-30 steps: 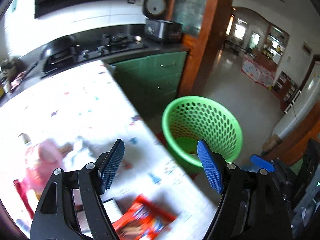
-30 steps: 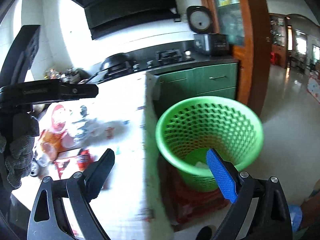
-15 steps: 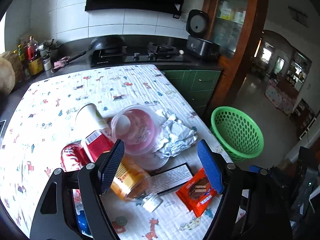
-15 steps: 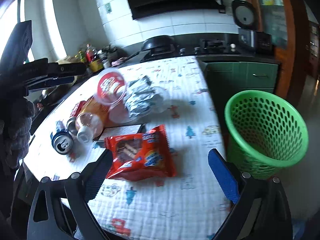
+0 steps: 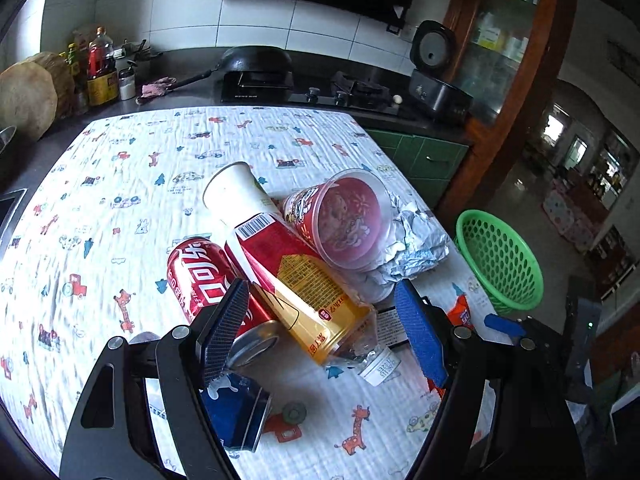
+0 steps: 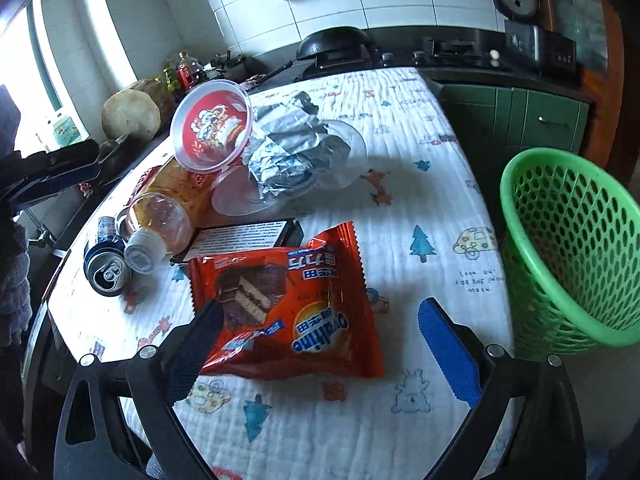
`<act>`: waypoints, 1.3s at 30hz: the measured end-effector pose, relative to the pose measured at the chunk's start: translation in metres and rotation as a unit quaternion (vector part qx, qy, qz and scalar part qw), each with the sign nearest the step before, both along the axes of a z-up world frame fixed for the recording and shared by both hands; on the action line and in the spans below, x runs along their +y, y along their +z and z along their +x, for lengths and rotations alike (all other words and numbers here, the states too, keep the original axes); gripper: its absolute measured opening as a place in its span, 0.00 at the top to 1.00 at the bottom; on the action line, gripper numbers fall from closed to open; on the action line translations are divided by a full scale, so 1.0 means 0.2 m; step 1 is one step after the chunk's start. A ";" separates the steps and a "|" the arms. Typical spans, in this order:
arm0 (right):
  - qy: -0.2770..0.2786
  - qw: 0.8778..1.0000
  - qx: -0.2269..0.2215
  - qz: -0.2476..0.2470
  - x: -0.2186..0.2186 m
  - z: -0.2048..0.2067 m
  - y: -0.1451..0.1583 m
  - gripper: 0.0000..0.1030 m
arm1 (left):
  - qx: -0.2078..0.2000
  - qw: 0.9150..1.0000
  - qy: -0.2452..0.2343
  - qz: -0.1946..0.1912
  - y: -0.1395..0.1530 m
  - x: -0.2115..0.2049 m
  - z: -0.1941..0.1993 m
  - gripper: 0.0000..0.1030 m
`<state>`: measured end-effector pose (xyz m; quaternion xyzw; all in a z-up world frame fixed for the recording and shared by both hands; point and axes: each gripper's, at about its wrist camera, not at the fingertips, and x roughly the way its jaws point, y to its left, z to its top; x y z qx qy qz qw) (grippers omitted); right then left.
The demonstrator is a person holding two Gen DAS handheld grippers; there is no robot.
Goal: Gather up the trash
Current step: 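Grasp the red wafer bag with the right tool while the left grasps the red-rimmed cup, then carry both items to the green basket and open each tool to drop them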
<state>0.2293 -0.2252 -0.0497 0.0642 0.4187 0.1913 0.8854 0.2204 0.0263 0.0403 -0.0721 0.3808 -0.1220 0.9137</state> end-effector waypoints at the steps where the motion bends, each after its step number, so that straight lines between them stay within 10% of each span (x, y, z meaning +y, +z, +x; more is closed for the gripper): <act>1: 0.005 1.000 0.006 0.007 0.00 0.02 -0.01 0.08 | 0.004 1.000 0.003 -0.002 -0.01 0.00 0.01 0.27; 8: 0.026 1.000 0.009 0.011 0.05 0.05 -0.04 0.10 | 0.042 0.998 0.032 -0.016 -0.08 -0.01 0.12 0.25; 24: 0.042 0.999 -0.014 -0.015 0.09 -0.07 0.00 0.66 | 0.030 0.998 0.040 0.041 -0.08 -0.09 0.37 0.26; 31: 0.041 0.999 -0.029 -0.019 0.10 -0.14 0.04 0.78 | 0.023 0.996 0.009 0.086 -0.09 -0.13 0.50 0.44; 39: 0.032 0.998 -0.045 -0.016 0.09 -0.19 0.09 0.82 | 0.022 0.996 -0.025 0.088 -0.12 -0.15 0.51 0.90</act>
